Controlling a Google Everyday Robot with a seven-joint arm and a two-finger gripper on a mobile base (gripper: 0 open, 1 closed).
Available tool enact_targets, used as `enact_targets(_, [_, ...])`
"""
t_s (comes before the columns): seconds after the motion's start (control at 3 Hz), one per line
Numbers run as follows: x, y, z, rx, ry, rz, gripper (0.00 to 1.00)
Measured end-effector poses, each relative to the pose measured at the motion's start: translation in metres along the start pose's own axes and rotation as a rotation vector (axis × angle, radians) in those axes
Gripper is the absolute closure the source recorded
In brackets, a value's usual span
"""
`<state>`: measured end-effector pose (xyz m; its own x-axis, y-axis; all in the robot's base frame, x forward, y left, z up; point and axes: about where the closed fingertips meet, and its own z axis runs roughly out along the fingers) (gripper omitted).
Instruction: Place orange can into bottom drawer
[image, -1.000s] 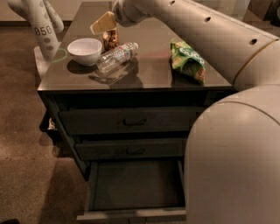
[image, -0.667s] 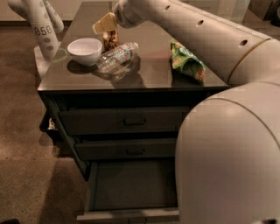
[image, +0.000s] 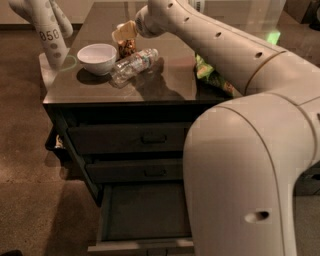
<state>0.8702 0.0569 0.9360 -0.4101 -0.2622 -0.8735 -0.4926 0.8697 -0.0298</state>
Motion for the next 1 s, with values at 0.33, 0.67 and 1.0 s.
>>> enact_targets(0.33, [-0.008, 0.005, 0.013, -0.03, -0.034, 0.012, 0.0])
enact_targets(0.67, [-0.016, 0.016, 0.025, -0.079, -0.063, 0.02, 0.0])
enact_targets(1.0, [-0.018, 0.029, 0.042, -0.137, -0.062, 0.023, 0.19])
